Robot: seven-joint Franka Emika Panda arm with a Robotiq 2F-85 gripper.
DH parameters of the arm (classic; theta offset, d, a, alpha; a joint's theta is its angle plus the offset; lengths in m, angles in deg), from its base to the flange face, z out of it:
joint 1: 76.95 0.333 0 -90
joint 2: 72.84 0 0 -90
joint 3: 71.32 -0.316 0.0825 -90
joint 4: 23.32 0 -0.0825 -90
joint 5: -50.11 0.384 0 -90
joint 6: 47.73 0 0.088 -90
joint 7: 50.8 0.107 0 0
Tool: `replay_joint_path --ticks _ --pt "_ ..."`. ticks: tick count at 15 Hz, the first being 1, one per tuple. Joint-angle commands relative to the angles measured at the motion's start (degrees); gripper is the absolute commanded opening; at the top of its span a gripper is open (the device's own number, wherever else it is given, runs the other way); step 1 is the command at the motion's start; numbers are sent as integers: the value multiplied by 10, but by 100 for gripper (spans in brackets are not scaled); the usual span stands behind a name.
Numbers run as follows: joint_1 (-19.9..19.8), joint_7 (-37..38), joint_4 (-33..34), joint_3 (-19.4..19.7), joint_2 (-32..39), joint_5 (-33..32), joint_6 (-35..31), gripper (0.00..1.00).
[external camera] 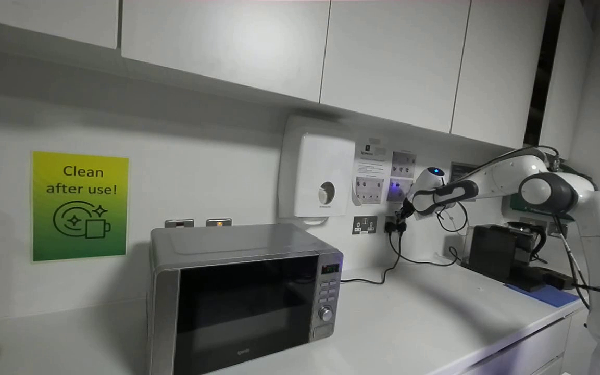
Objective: Flip the left switch of the socket on the right
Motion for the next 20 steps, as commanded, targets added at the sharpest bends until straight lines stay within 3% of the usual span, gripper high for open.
replay_joint_path --ticks 1,20 --pt "-3 -26 29 -4 17 20 -7 0" --pt "-11 -60 73 -13 39 46 2 0"
